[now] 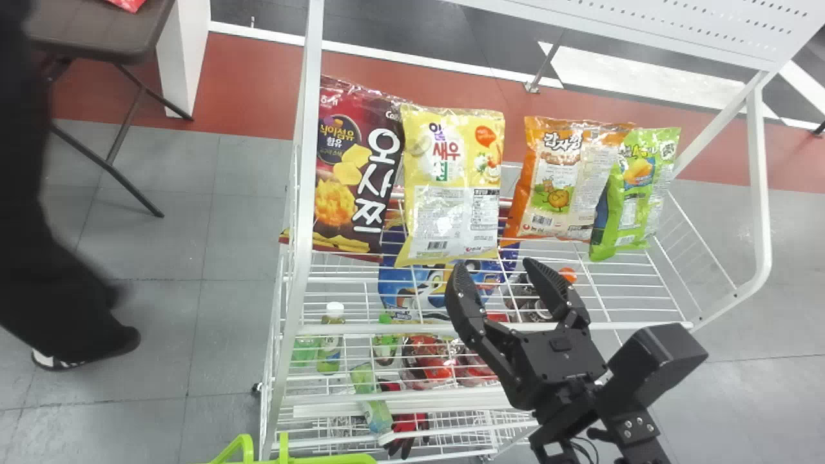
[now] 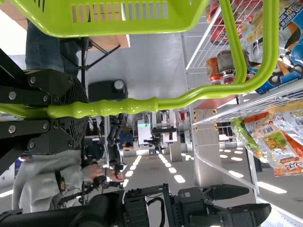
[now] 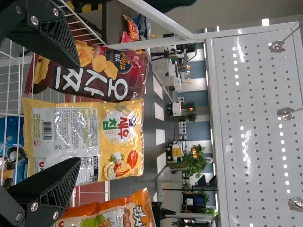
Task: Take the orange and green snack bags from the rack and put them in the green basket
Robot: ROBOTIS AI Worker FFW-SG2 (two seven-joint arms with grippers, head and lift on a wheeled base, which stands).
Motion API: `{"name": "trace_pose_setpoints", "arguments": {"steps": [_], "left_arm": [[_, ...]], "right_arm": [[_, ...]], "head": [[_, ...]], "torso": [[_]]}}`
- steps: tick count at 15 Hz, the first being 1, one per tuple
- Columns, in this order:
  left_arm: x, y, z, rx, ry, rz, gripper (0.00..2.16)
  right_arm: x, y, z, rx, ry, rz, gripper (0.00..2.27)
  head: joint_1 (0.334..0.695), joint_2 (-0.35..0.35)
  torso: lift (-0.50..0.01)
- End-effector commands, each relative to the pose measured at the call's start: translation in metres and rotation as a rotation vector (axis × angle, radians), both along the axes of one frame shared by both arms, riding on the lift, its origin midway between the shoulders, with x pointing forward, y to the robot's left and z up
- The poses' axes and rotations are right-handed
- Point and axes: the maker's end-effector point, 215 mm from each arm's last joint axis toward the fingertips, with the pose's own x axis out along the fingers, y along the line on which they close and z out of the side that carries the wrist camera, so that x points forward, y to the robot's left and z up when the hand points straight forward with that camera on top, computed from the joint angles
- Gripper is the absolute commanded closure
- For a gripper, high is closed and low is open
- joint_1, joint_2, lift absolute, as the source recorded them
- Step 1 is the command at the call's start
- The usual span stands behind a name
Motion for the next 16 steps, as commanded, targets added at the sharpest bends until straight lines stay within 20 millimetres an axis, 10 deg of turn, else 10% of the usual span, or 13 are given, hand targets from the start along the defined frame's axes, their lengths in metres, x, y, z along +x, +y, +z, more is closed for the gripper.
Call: {"name": "trace_pose_setpoints", "arguments": {"steps": [1, 16], "left_arm": [[0.0, 0.0001, -0.0002, 0.003, -0.002, -0.001, 2.12], [-0.0042, 0.0029, 0.0001, 0.006, -0.01, 0.008, 2.13]], "right_arm": [[0.0001, -0.0001, -0.0002, 0.001, 0.0, 0.0, 0.12], [0.009, 0.0005, 0.0074, 0.023, -0.025, 0.003, 0.12]], "head": [[0.695, -0.35], [0.695, -0.35]], "torso": [[0.0], [0.0]]}}
